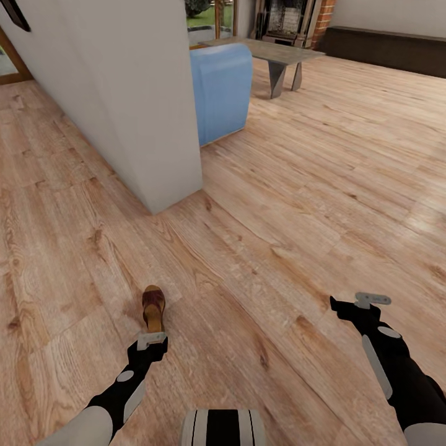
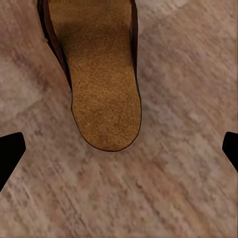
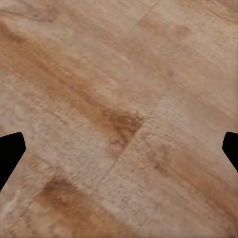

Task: Pick up the two gym shoes and the two sandals from the corridor floor and place them onto the hallstand (shoe rack) in the corridor, making sure they are on the rack and not on the floor. Arrange them so the two gym shoes are next to each other and the two sandals are next to each other.

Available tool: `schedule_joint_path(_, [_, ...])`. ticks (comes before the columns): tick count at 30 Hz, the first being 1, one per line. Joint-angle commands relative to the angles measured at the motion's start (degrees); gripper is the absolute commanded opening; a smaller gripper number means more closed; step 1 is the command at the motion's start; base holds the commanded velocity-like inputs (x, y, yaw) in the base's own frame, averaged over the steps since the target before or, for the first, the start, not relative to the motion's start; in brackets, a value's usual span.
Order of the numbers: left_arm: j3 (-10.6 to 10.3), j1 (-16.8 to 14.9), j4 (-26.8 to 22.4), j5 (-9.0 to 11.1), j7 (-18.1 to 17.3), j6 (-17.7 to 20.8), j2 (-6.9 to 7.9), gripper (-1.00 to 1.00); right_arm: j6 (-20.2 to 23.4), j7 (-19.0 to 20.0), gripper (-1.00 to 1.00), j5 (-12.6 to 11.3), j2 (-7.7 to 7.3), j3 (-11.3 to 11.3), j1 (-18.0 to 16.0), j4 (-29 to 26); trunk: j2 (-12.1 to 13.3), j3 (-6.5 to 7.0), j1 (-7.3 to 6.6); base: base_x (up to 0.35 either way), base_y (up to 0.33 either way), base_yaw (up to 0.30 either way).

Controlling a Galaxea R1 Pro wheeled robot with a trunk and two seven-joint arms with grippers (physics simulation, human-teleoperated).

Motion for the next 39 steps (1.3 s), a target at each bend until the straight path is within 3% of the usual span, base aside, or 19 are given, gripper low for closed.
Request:
schedule_joint_path(1, [0.24,-0.03,0.05,-0.36,0.15,-0.2,-0.04,1.0,0.26,-0.28,1.0,-0.58,-0.01,0.05,0.01,-0.01,-0.01,-0.04,0.0,0.157,0.0,0.0])
schedule_joint_path(9, [0.25,-0.03,0.06,-0.36,0.15,-0.2,0.01,1.0,0.27,-0.33,1.0,-0.56,0.01,0.05,0.01,0.09,-0.01,-0.04,0.0,0.215,0.0,0.0])
schedule_joint_path(22, [0.36,0.01,0.04,-0.36,0.24,-0.62,0.04,1.0,0.27,-0.36,1.0,-0.64,0.01,0.05,-0.01,0.02,-0.01,-0.04,0.0,0.019,0.0,0.0])
schedule_joint_path(30, [0.79,0.14,0.15,-0.36,0.39,-5.59,0.07,1.0,0.27,-0.36,1.0,-0.61,0.01,0.05,-0.01,0.01,-0.01,-0.04,0.0,0.0,0.0,0.0])
schedule_joint_path(39, [0.95,0.14,0.18,-0.22,0.41,-6.73,0.13,1.0,0.27,-0.36,1.0,-0.56,0.01,0.05,0.0,0.08,-0.01,-0.31,0.0,0.0,0.0,0.0])
